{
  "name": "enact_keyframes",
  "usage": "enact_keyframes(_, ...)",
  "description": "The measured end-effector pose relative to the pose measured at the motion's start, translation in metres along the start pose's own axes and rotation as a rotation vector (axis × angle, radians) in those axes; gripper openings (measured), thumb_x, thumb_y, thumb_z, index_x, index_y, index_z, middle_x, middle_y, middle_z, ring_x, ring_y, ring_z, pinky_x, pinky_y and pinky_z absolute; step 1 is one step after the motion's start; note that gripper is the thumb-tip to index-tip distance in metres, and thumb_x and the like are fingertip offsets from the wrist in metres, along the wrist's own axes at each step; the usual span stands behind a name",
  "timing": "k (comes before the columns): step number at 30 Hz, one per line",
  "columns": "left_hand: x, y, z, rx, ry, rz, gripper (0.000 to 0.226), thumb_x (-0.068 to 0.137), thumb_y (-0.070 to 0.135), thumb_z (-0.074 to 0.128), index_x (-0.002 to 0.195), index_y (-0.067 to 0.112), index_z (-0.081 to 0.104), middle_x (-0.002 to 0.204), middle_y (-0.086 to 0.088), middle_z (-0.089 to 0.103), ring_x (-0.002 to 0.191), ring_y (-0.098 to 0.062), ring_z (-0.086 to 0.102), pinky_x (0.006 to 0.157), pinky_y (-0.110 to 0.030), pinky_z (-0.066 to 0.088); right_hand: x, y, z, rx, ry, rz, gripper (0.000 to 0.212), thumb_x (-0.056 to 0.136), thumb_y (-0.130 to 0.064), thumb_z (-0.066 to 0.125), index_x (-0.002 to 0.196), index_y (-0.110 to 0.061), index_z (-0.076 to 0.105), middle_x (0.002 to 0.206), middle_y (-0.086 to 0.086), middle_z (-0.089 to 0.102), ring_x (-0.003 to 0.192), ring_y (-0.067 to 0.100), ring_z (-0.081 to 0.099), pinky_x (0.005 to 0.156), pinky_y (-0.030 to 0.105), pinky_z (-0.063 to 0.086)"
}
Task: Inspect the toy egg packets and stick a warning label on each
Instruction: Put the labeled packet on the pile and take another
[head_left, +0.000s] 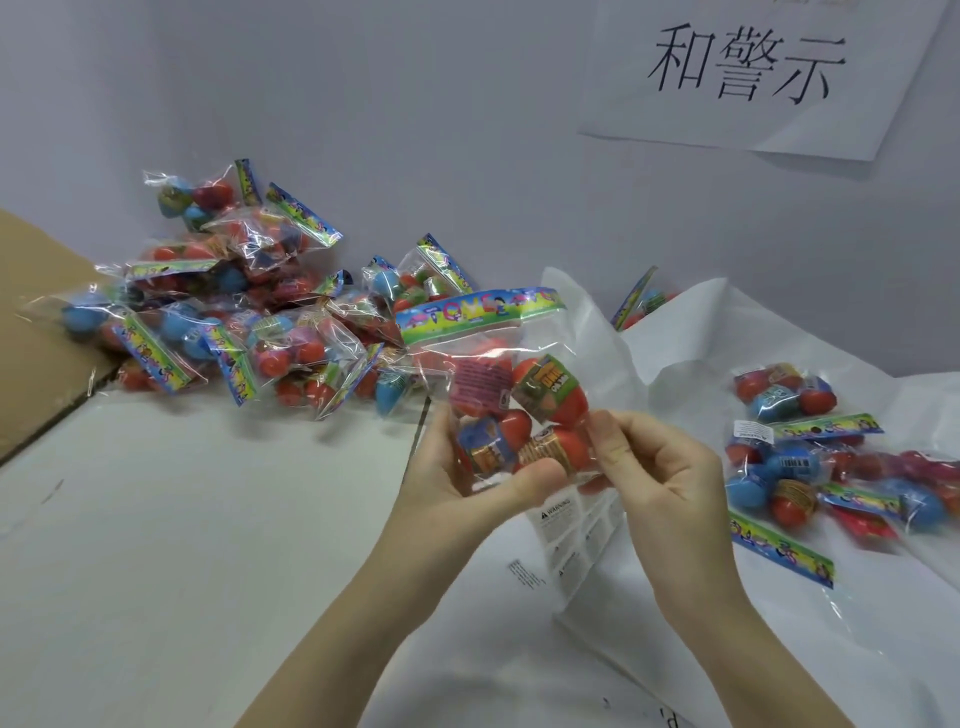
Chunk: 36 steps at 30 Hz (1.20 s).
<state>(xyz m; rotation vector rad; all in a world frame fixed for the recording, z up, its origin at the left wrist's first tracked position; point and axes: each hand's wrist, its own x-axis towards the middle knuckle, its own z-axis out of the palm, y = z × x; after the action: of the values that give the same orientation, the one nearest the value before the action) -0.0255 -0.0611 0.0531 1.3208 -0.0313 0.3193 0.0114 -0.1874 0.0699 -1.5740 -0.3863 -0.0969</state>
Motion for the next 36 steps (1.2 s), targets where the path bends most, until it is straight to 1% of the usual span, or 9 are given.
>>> enact_keyframes(9,0.0,0.008,-0.009,-0.166,-0.085,-0.047,0.045,0.06,0.004,0.07,0.103,0.005,0.06,0.09,-0.008,0.073,0.085,-0.02,0.069,0.071,-0.022,0.053,0.006,-0.009,-0.012,0.342,-0.162,0.201,0.027,0.055,-0.035,0.067,0.066,-0.011,0.074,0.06,0.005,0.066,0.05,0.01,0.057,0.049,0.017,0.046)
enact_keyframes(16,0.001,0.012,-0.012,-0.259,-0.183,-0.061,0.073,0.044,0.033,0.091,0.105,0.008,0.059,0.09,-0.006,0.073,0.084,-0.019,0.07,0.072,-0.021,0.053,0.008,-0.011,-0.014,0.412,-0.248,0.303,0.023,0.057,-0.033,0.064,0.066,-0.015,0.075,0.064,-0.001,0.066,0.054,0.006,0.056,0.05,0.015,0.045)
enact_keyframes(20,0.0,0.011,-0.012,-0.243,-0.158,-0.036,0.059,0.044,0.021,0.089,0.097,0.011,0.066,0.088,-0.005,0.074,0.081,-0.018,0.07,0.07,-0.021,0.053,0.007,-0.01,-0.013,0.399,-0.235,0.268,0.022,0.054,-0.031,0.069,0.067,-0.014,0.074,0.065,0.0,0.066,0.054,0.007,0.056,0.049,0.015,0.044)
enact_keyframes(25,0.003,0.006,-0.011,-0.096,-0.017,0.009,0.039,0.045,0.022,0.078,0.083,0.028,0.073,0.083,-0.001,0.074,0.078,-0.015,0.07,0.068,-0.02,0.053,0.005,-0.006,-0.008,0.23,-0.142,0.069,0.014,0.069,-0.031,0.069,0.067,-0.018,0.074,0.06,-0.002,0.067,0.055,0.005,0.058,0.055,0.014,0.045)
enact_keyframes(27,0.003,0.006,-0.01,-0.09,-0.022,0.022,0.042,0.047,0.02,0.079,0.088,0.024,0.072,0.088,-0.005,0.074,0.083,-0.019,0.071,0.07,-0.023,0.054,0.003,-0.006,-0.007,0.255,-0.159,0.045,0.013,0.06,-0.026,0.078,0.069,-0.017,0.074,0.064,-0.002,0.07,0.059,0.005,0.063,0.058,0.012,0.047)
enact_keyframes(29,0.002,0.007,-0.009,-0.079,-0.034,0.032,0.051,0.05,0.014,0.081,0.099,0.015,0.067,0.096,-0.011,0.072,0.089,-0.023,0.07,0.074,-0.027,0.055,0.002,-0.006,-0.006,0.293,-0.155,0.023,0.017,0.059,-0.026,0.071,0.07,-0.015,0.073,0.068,0.0,0.072,0.062,0.007,0.066,0.06,0.013,0.049)
enact_keyframes(31,0.002,0.007,-0.006,-0.064,0.021,0.025,0.062,0.055,0.009,0.08,0.113,0.012,0.058,0.104,-0.011,0.07,0.091,-0.018,0.069,0.075,-0.022,0.053,0.0,-0.004,-0.004,0.283,-0.055,-0.076,0.017,0.057,-0.03,0.074,0.071,-0.02,0.073,0.069,-0.004,0.072,0.064,0.008,0.066,0.062,0.014,0.05)
enact_keyframes(34,0.001,0.004,-0.003,0.028,0.164,0.039,0.065,0.053,0.022,0.08,0.114,0.025,0.055,0.1,0.004,0.062,0.085,-0.002,0.065,0.069,-0.012,0.048,-0.004,-0.001,-0.003,-0.161,0.313,-0.531,0.015,0.067,-0.028,0.08,0.074,-0.03,0.067,0.075,-0.016,0.068,0.071,0.005,0.063,0.071,0.018,0.047)
enact_keyframes(36,-0.002,0.003,-0.002,0.03,0.093,0.027,0.061,0.051,0.034,0.077,0.108,0.024,0.059,0.094,0.006,0.062,0.081,-0.004,0.064,0.068,-0.014,0.049,-0.007,0.005,-0.004,-0.446,0.407,-0.875,0.014,0.074,-0.017,0.076,0.079,-0.016,0.063,0.083,-0.006,0.065,0.076,0.01,0.059,0.077,0.019,0.045)
